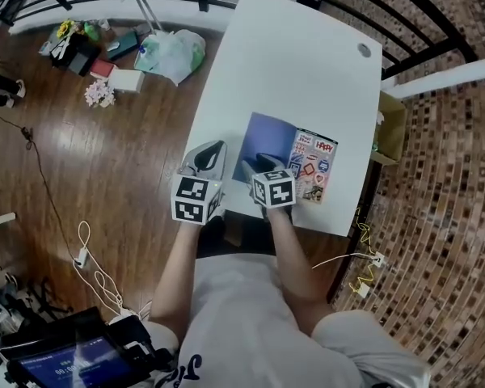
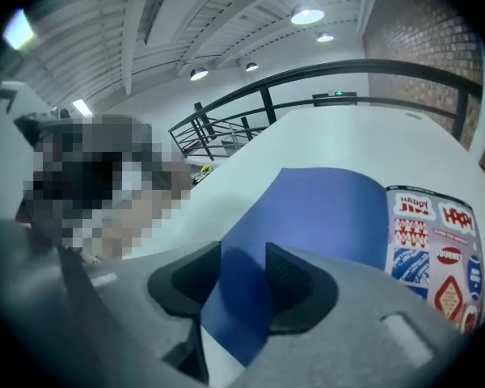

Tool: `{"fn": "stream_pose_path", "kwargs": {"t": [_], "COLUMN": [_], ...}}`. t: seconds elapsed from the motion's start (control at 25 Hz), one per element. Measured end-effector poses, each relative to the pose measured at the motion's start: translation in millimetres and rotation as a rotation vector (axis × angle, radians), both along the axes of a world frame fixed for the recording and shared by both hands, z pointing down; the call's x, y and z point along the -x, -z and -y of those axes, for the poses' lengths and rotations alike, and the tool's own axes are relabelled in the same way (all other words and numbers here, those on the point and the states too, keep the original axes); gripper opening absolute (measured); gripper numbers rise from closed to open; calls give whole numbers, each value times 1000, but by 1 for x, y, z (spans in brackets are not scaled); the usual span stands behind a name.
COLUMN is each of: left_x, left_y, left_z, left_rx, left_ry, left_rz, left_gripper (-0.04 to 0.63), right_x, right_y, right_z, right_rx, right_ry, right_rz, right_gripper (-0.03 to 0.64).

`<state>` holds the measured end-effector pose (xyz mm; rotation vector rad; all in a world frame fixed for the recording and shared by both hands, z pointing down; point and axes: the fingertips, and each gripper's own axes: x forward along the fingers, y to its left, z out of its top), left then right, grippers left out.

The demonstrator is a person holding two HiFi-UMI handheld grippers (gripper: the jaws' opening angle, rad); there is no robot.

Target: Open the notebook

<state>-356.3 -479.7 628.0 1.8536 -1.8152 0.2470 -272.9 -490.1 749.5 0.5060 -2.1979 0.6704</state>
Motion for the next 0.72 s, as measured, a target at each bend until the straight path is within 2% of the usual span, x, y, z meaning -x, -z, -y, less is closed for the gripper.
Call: {"fn": "stream_pose_path", "kwargs": {"t": [0.12, 0.28, 0.4, 0.56, 0.72], "left_x": [-5, -6, -5, -6, -25], "left_y": [5, 18, 37, 71, 96], "left_z": [1, 1, 2, 7, 8], "left_rx": [-7, -29, -67, -150, -215], "left_ry": [-26, -57, -82, -105, -154], "left_rz": [7, 16, 30, 43, 24], "left_gripper": [15, 15, 15, 15, 15], "right_x": [0, -5, -10, -27, -64], "right_y": [-1, -4, 9, 48, 90], "right_z": [1, 6, 10, 15, 22], "right_rx": [-63, -88, -84, -157, -244], "right_ry": [13, -7, -62, -131, -255], "right_rz": [-16, -16, -21, 21, 59], "right_gripper": [160, 77, 77, 77, 77]}}
